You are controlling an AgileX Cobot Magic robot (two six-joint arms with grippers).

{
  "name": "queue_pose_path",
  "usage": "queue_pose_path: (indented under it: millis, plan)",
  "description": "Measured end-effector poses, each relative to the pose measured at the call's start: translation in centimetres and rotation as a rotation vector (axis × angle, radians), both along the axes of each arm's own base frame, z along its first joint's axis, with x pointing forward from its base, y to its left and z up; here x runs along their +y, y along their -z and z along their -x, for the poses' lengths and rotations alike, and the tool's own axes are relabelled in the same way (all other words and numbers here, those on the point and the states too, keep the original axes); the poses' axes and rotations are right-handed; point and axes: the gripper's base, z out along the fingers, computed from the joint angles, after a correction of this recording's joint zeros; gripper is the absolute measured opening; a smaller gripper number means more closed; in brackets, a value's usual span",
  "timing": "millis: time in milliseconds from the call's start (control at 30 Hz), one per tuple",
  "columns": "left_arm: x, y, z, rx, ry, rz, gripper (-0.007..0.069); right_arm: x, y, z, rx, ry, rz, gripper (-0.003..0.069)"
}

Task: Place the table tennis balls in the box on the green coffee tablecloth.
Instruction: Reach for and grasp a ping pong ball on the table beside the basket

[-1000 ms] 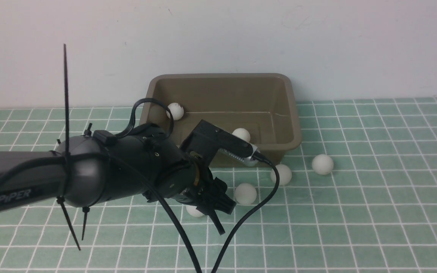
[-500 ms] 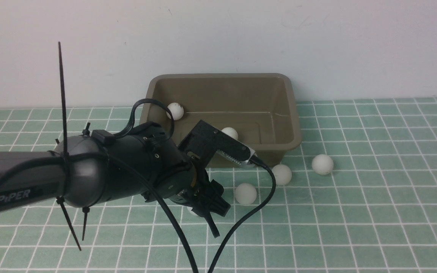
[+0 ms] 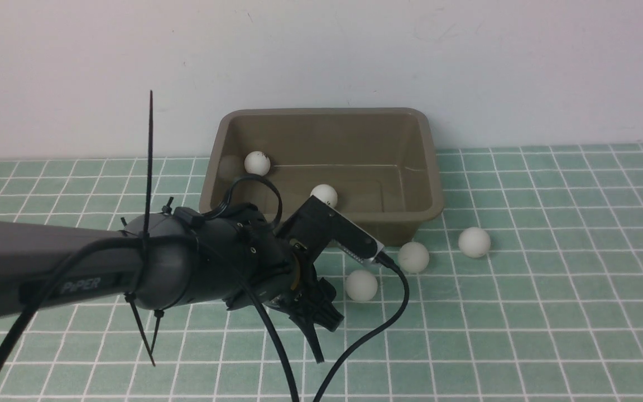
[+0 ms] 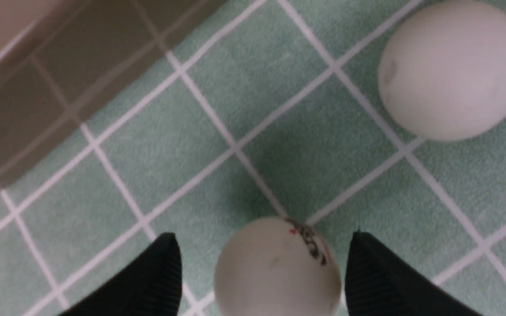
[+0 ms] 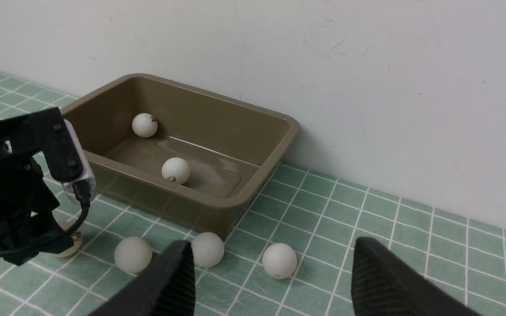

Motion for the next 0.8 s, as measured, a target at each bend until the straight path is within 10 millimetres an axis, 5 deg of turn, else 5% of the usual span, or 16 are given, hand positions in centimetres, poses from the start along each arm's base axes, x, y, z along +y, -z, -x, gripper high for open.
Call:
queue_pose_path:
  millis: [233, 500, 800]
  plan:
    - [-0.1, 0.6, -0.2, 0.006, -0.035, 0.024, 0.034, 0.0, 0.0, 0.0, 0.001, -0.001, 0.0, 0.044]
    - [0.2, -0.3, -0.6, -0.049, 0.006, -0.038, 0.0338, 0.0, 0.0, 0.0, 0.001, -0.001, 0.0, 0.044]
    - [0.6, -10.2, 1.4, -0.277, 0.03, 0.162, 0.0338, 0.0, 0.0, 0.0, 0.001, -0.001, 0.0, 0.044]
